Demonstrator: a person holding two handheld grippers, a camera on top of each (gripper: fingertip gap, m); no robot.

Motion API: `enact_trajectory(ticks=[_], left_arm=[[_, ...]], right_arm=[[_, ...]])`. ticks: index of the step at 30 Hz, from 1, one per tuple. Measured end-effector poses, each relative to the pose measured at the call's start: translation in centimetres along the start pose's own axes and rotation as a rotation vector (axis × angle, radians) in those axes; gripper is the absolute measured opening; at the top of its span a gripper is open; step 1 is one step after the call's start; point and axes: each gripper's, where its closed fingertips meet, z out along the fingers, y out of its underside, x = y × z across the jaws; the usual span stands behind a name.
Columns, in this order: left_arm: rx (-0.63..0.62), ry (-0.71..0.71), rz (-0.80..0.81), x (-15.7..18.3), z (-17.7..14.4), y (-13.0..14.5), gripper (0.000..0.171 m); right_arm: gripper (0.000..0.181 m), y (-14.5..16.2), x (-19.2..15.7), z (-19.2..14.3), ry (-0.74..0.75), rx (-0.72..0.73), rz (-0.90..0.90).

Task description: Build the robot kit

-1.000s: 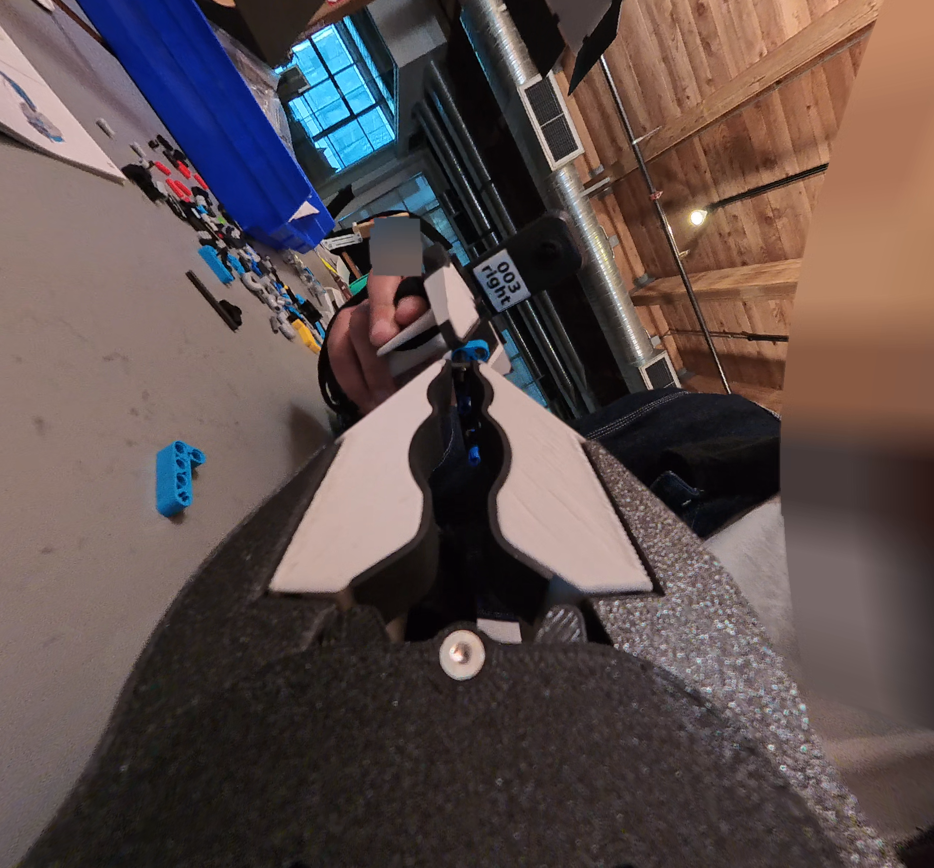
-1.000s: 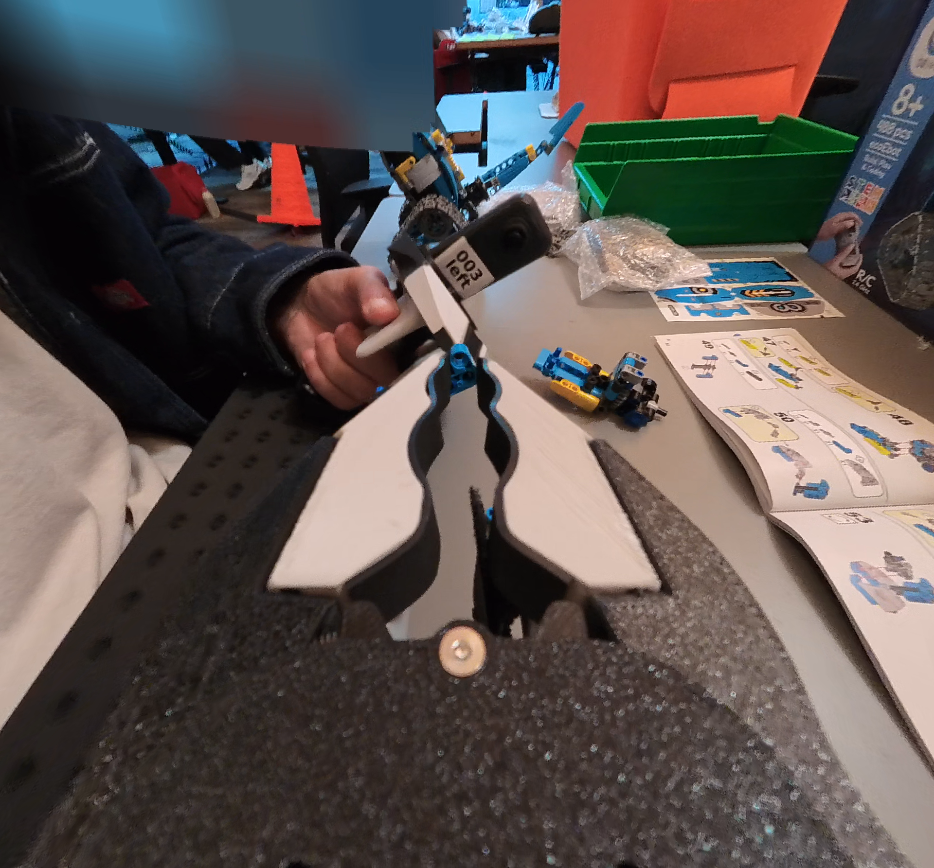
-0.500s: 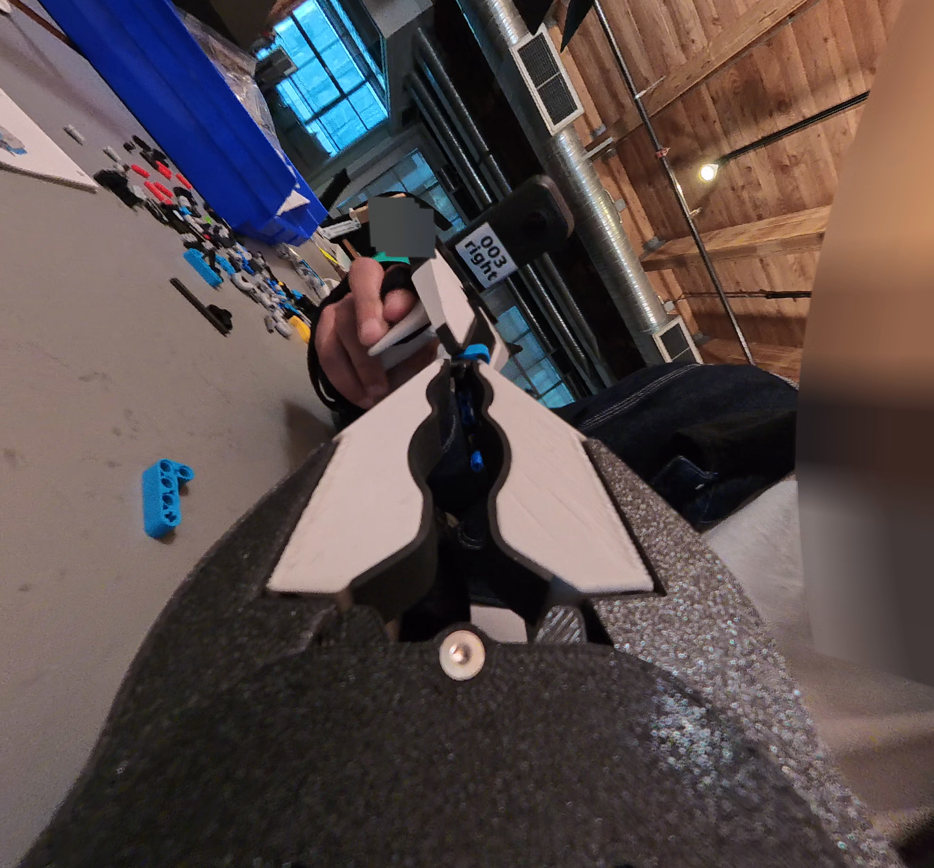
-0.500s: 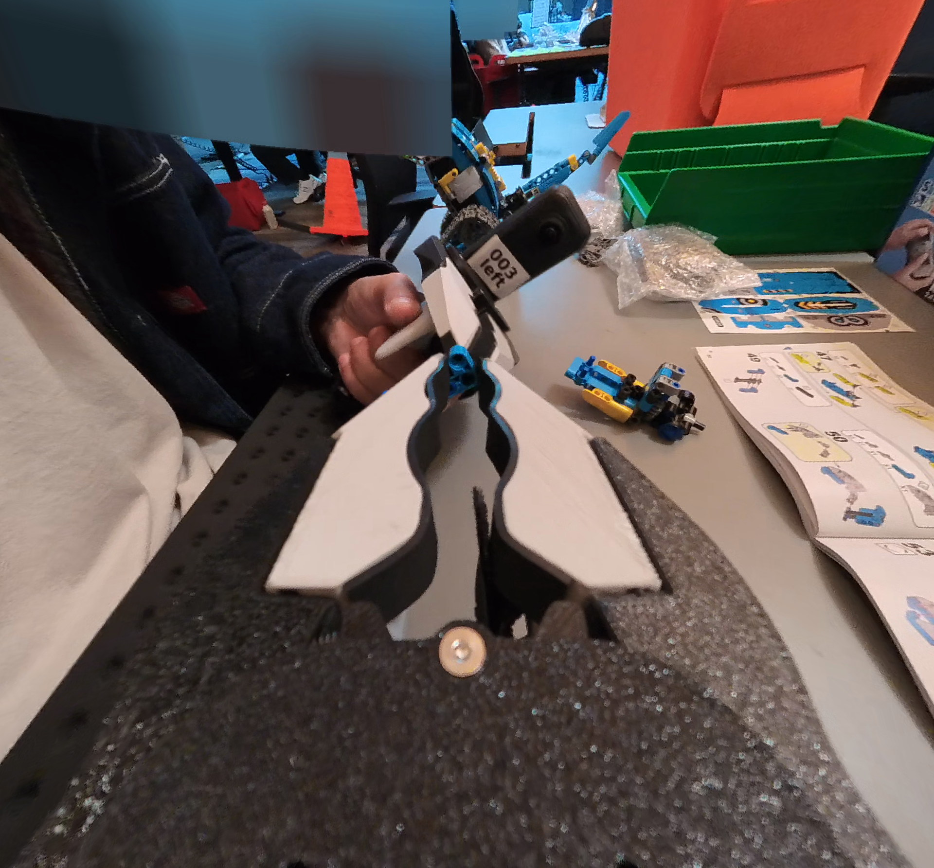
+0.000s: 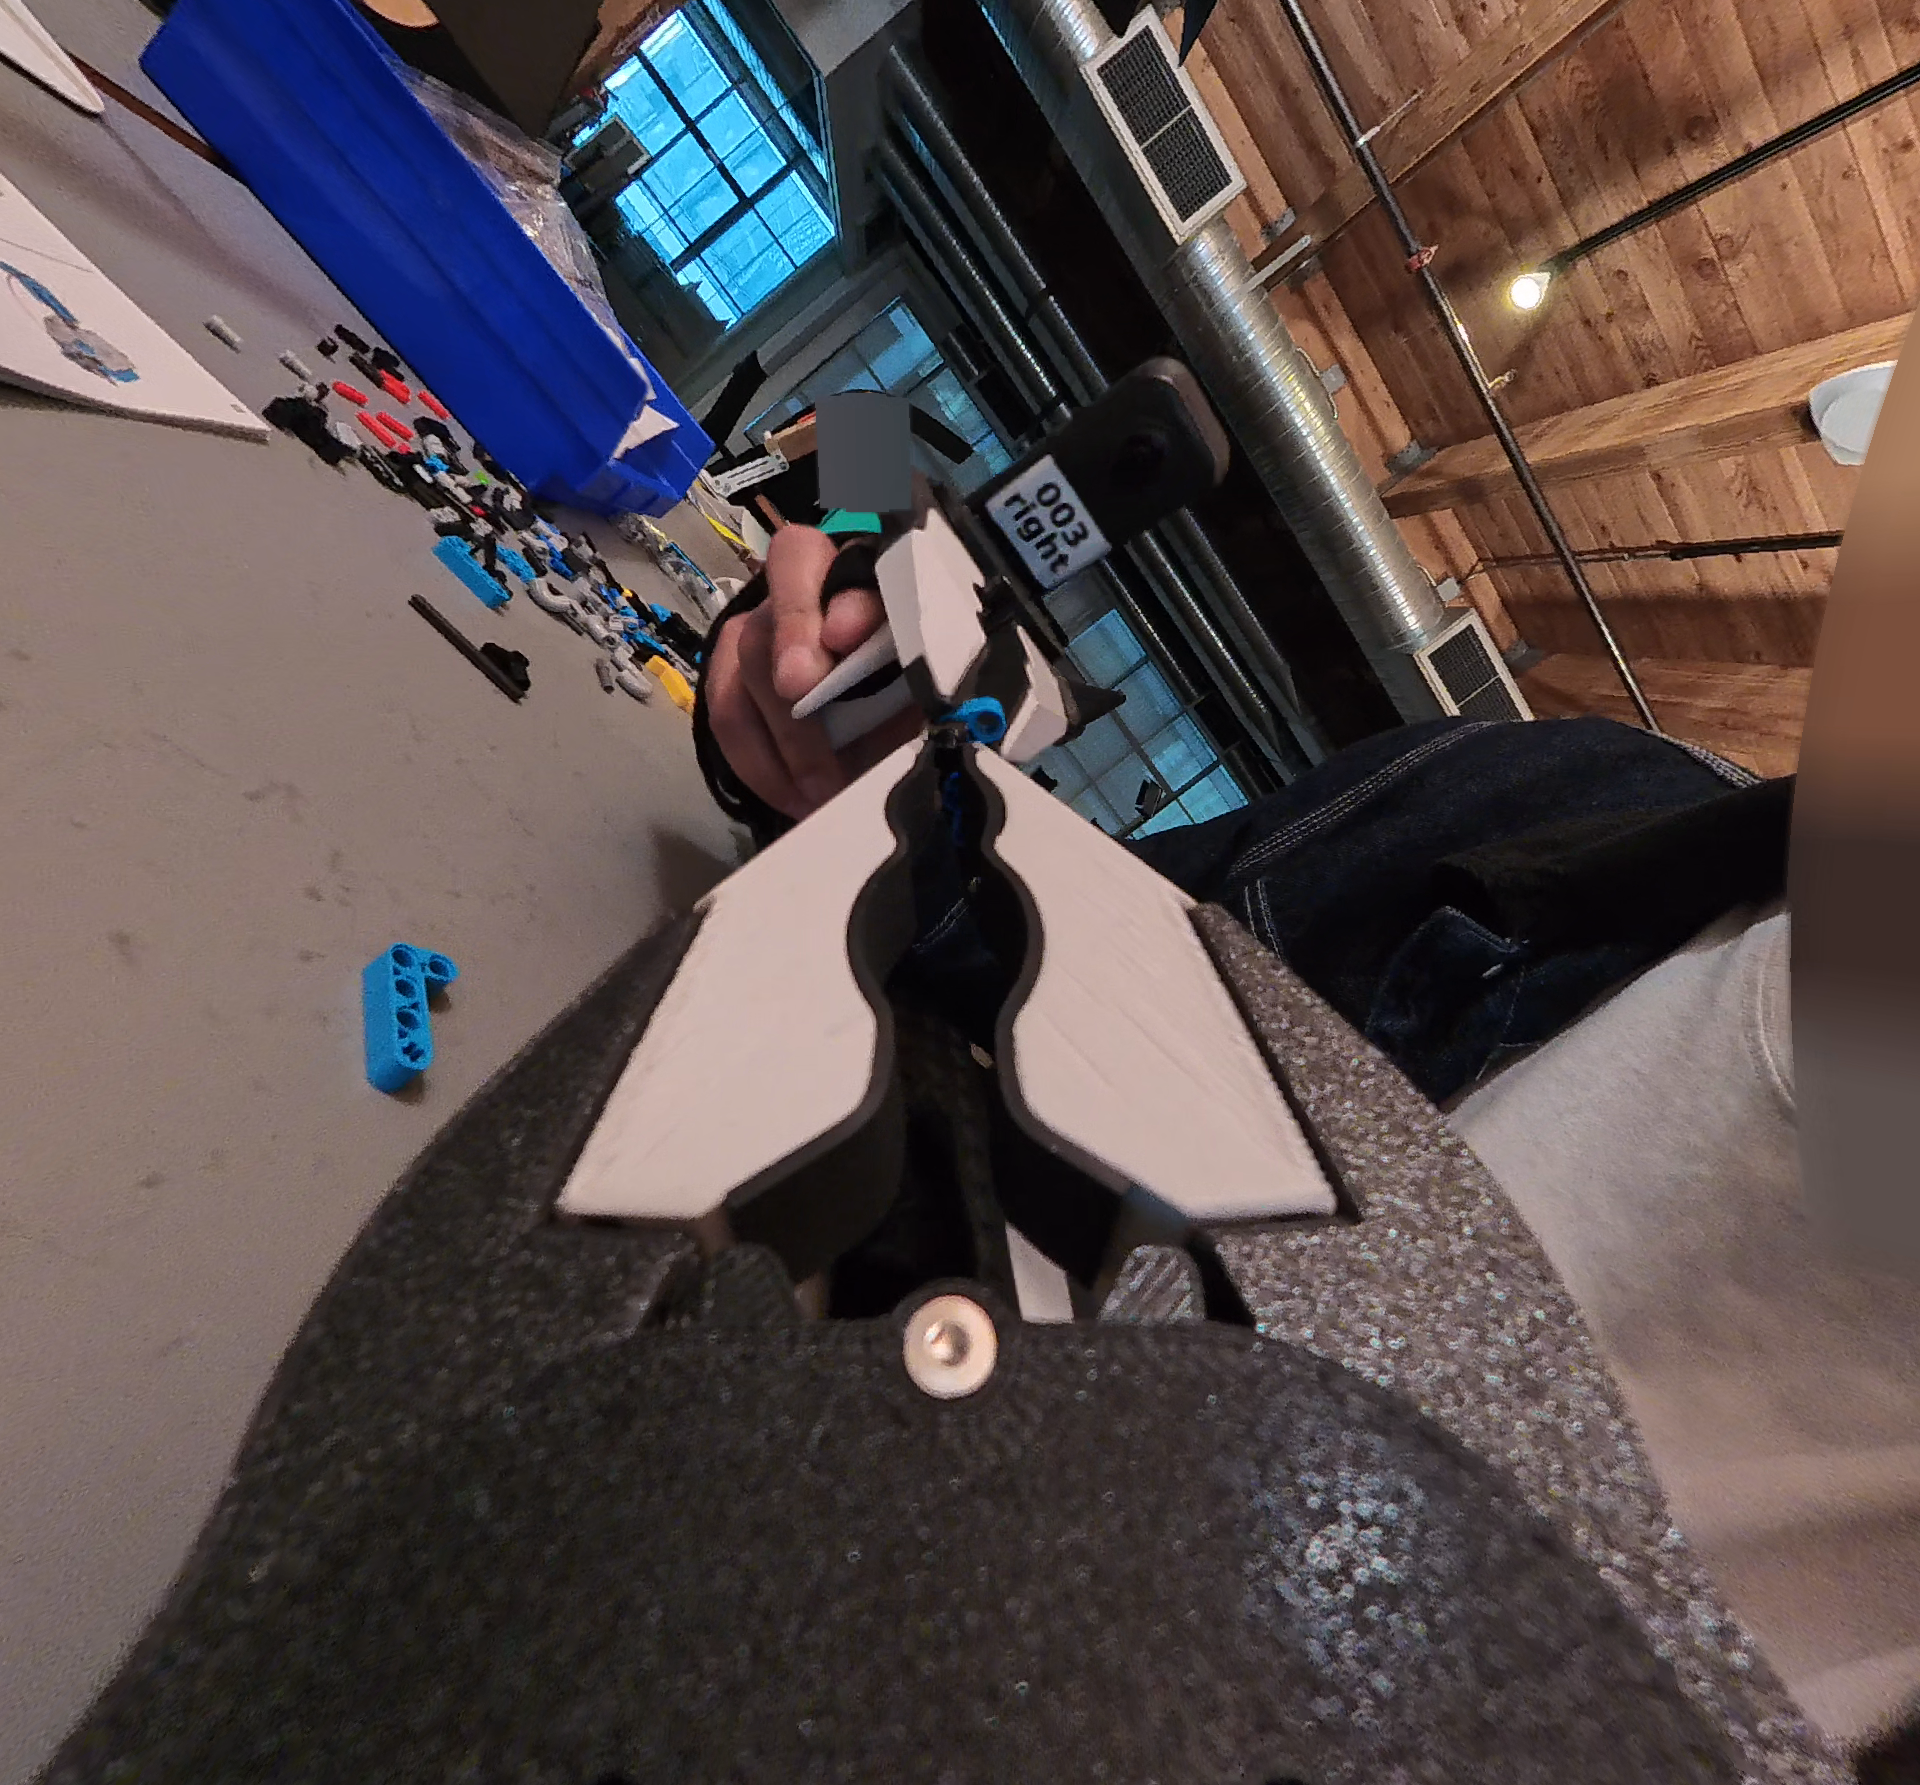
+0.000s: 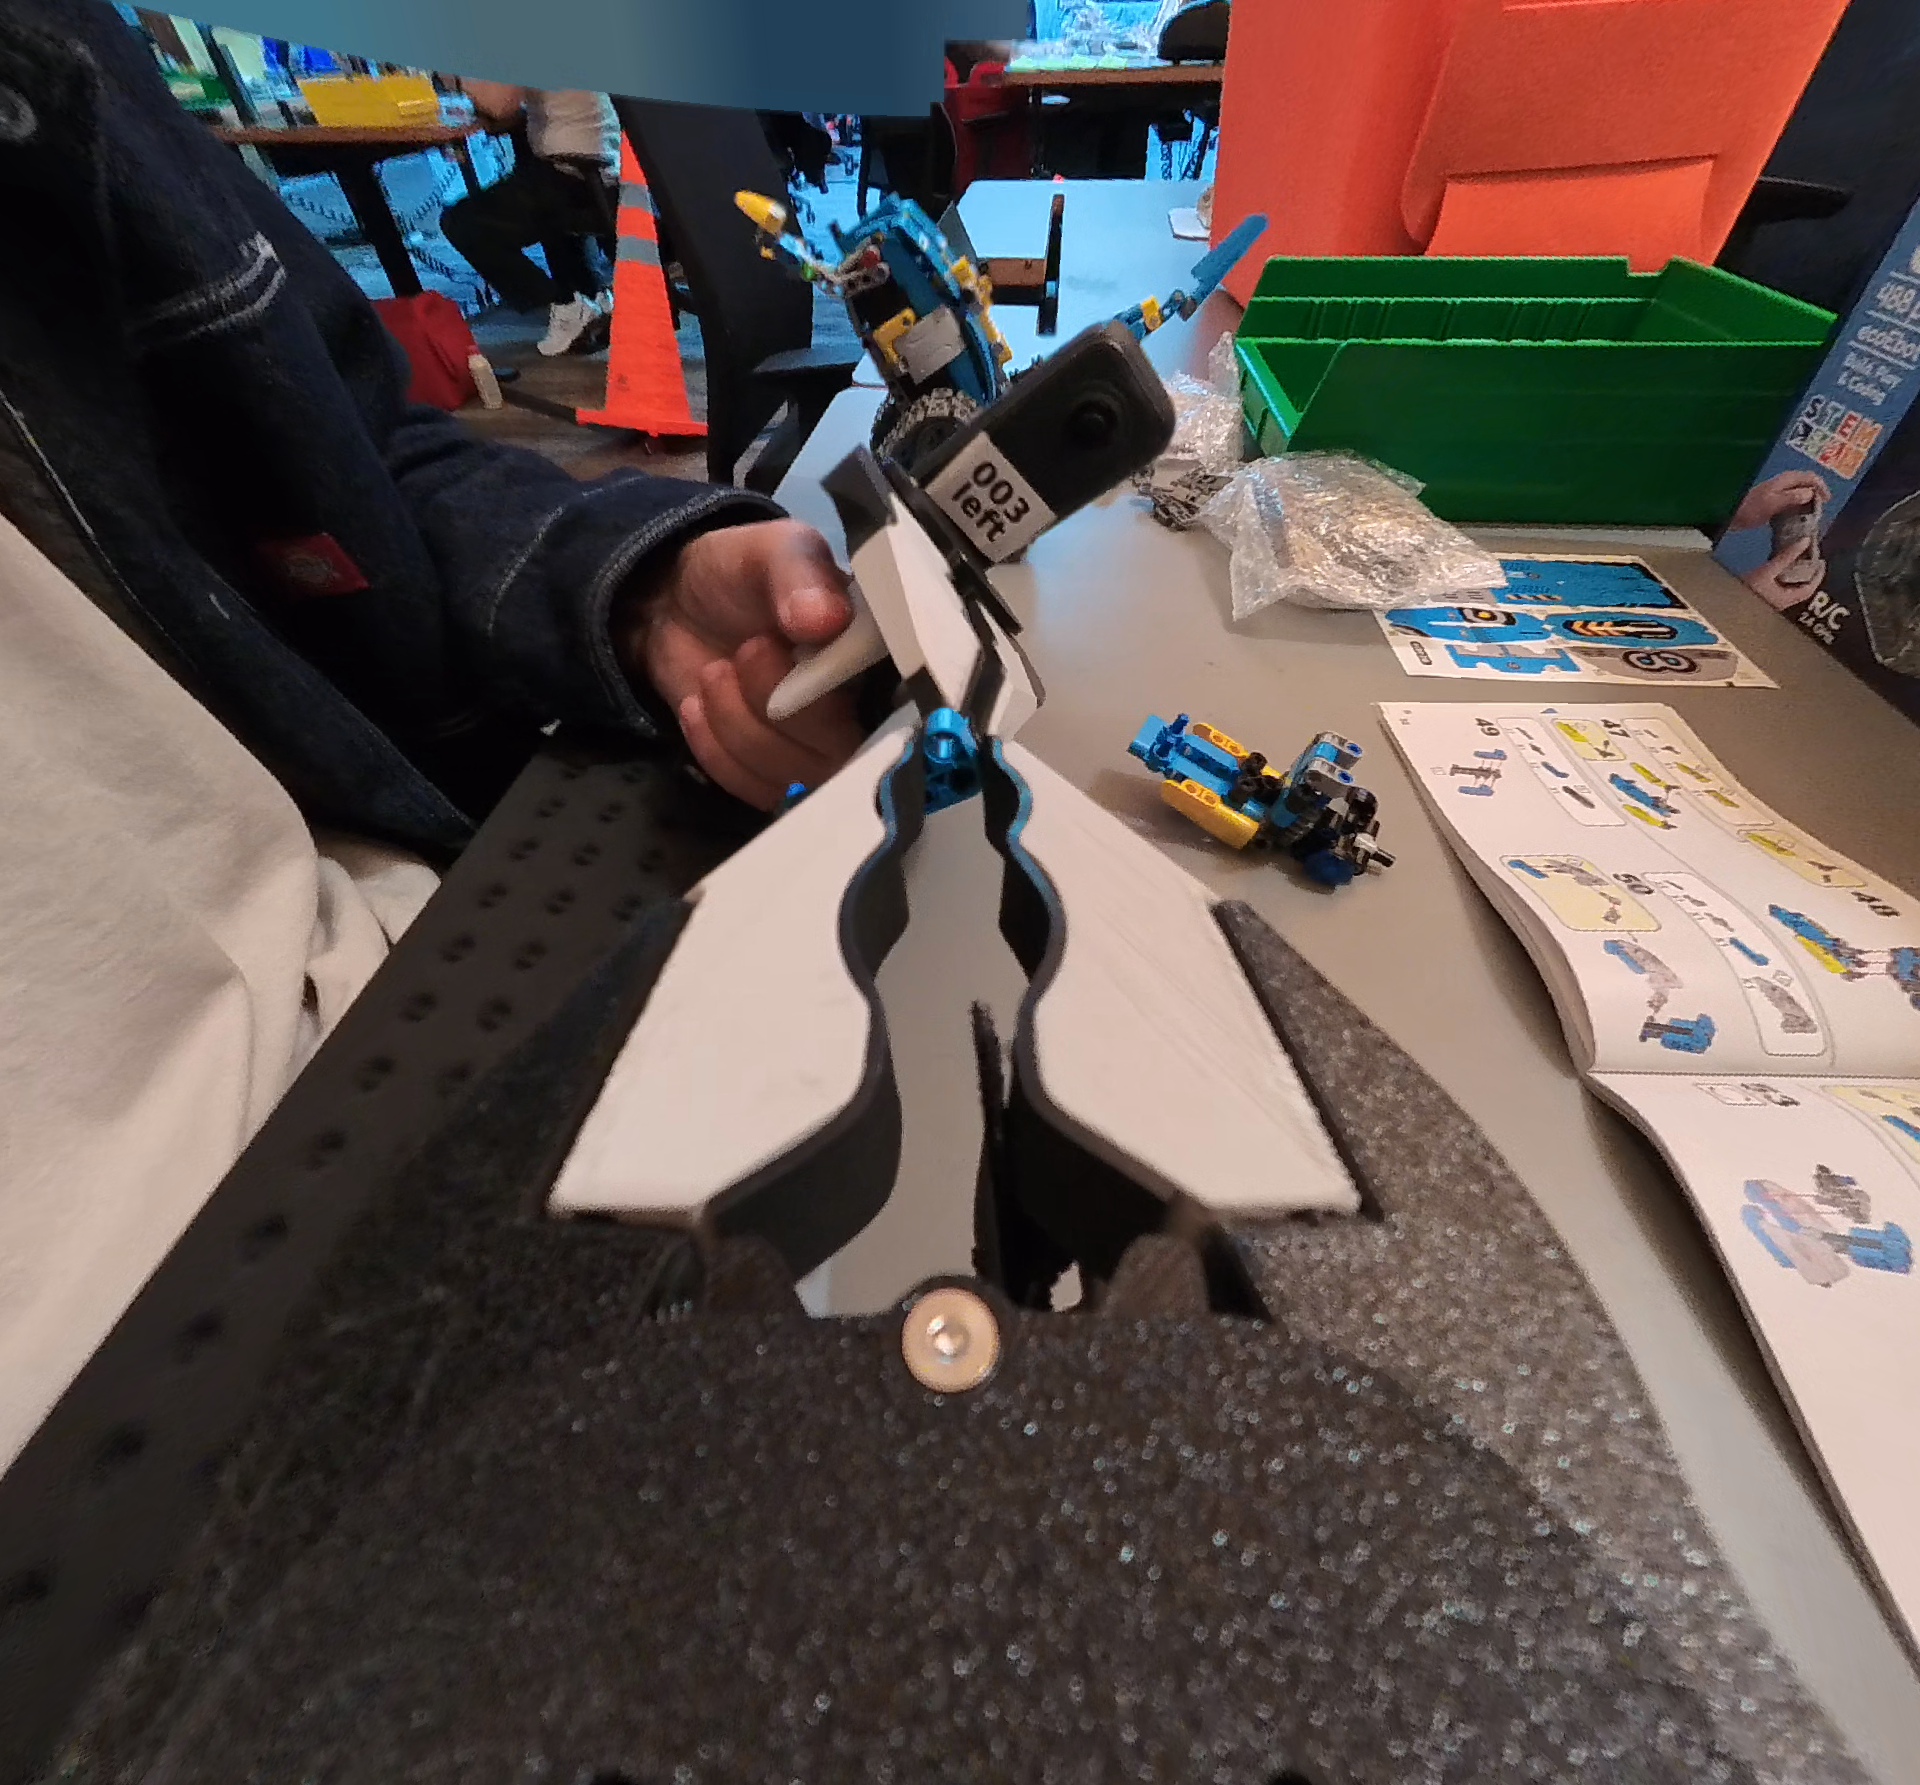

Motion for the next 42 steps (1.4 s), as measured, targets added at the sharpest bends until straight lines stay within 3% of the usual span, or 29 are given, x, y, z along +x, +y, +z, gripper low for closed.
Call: enact_trajectory(ticks=[10,14,15,17,21,23,25,27,33,37,39,42], left_arm=[[-0.002,0.015,-0.039,0.0,0.0,0.1,0.002],[0.002,-0.170,0.278,-0.5,-0.3,-0.7,0.003],[0.004,-0.226,0.379,-0.5,-0.5,-1.1,0.002],[0.027,-0.277,0.533,0.2,-0.8,-1.6,0.003],[0.007,-0.254,0.621,1.1,-0.4,-1.1,0.003],[0.008,-0.242,0.604,1.2,-0.2,-1.0,0.003],[0.019,-0.224,0.578,1.3,-0.2,-1.0,0.002],[0.011,-0.181,0.530,1.5,-0.1,-0.7,0.003],[0.014,-0.040,0.276,1.9,0.1,-0.3,0.003],[-0.058,-0.123,0.448,1.7,0.0,0.2,0.004],[-0.102,-0.198,0.597,1.5,-0.2,0.4,0.018],[-0.162,-0.197,0.709,1.8,-0.4,1.0,0.018]], right_arm=[[0.007,0.2,-0.1,0.2,0.049,-0.051,-0.105],[0.014,0.2,0.9,0.4,0.051,-0.006,0.098],[0.028,0.3,1.0,0.4,0.028,-0.003,0.170],[0.037,0.0,0.8,0.0,-0.033,0.049,0.336],[0.034,0.3,1.0,0.1,-0.061,0.123,0.524],[0.033,0.6,0.6,0.4,-0.075,0.102,0.511],[0.008,0.3,-0.4,0.6,-0.133,0.106,0.502],[0.006,0.4,-0.8,0.8,-0.132,0.092,0.462],[0.007,0.7,-0.6,0.6,0.058,-0.006,0.077],[0.007,1.0,-1.0,0.5,-0.004,-0.011,0.158],[0.007,1.2,-1.1,0.6,-0.013,-0.023,0.157],[0.007,1.5,-1.6,0.8,-0.048,-0.039,0.185]])
